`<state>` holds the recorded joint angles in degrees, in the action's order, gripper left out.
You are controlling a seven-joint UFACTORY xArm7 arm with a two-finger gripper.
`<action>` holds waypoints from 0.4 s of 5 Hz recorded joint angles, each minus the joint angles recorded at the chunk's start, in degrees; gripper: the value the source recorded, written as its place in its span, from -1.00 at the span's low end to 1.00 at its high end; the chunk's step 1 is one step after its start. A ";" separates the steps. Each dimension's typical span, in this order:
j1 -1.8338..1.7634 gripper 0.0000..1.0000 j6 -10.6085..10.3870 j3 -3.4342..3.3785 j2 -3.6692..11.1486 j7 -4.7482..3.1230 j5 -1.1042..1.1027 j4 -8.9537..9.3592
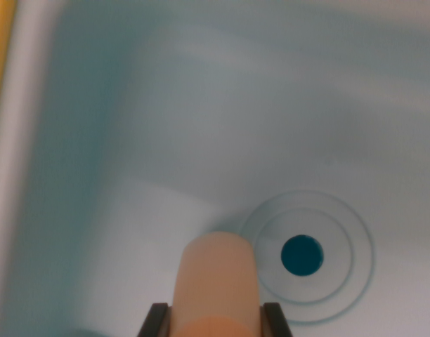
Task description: Pick detergent from the sink
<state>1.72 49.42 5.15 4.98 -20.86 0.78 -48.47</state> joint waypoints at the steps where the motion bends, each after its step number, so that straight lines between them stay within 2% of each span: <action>1: 0.00 1.00 0.00 0.00 0.00 0.00 0.00 0.00; 2: 0.00 1.00 0.99 0.00 -0.27 0.02 -0.03 -0.72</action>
<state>1.72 50.41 5.15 4.71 -20.83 0.75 -49.19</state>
